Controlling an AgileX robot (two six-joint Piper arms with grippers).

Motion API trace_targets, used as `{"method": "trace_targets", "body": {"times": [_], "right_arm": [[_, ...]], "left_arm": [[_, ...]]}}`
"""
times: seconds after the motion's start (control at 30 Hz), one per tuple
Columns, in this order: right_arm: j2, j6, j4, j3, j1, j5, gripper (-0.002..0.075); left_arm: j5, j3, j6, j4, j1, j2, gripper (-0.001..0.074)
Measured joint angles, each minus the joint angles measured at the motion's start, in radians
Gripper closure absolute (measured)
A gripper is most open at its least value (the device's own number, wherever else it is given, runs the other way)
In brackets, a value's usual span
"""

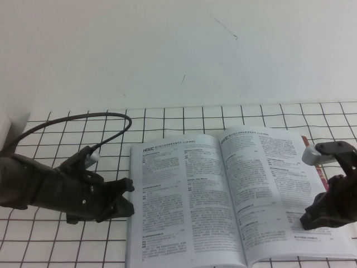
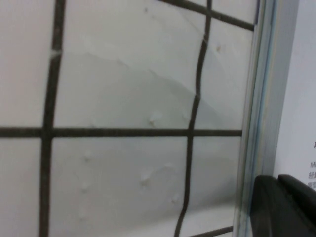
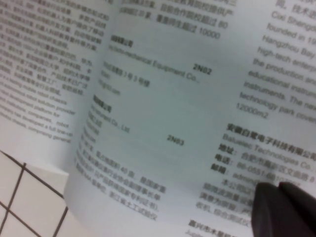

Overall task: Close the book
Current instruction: 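Close the open booklet and leave it lying on the table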

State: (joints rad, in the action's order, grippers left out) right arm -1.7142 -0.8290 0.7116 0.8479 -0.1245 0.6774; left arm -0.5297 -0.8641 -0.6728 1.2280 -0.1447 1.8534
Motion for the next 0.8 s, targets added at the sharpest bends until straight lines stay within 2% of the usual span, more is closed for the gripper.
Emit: {"method": "trace_targets", "body": {"times": [0.37, 0.6, 0.8], "right_arm": [[-0.123, -0.003, 0.004, 0.006, -0.022, -0.002, 0.0729], [-0.137, -0.003, 0.004, 0.019, -0.105, -0.007, 0.0729], [-0.138, -0.003, 0.004, 0.019, -0.139, -0.010, 0.0729]], "left_arm": [[0.041, -0.057, -0.047, 0.060, -0.063, 0.019, 0.0738], [0.095, -0.153, -0.049, 0.093, -0.151, 0.068, 0.0738], [0.039, -0.262, -0.090, 0.200, -0.202, 0.155, 0.0738]]}}
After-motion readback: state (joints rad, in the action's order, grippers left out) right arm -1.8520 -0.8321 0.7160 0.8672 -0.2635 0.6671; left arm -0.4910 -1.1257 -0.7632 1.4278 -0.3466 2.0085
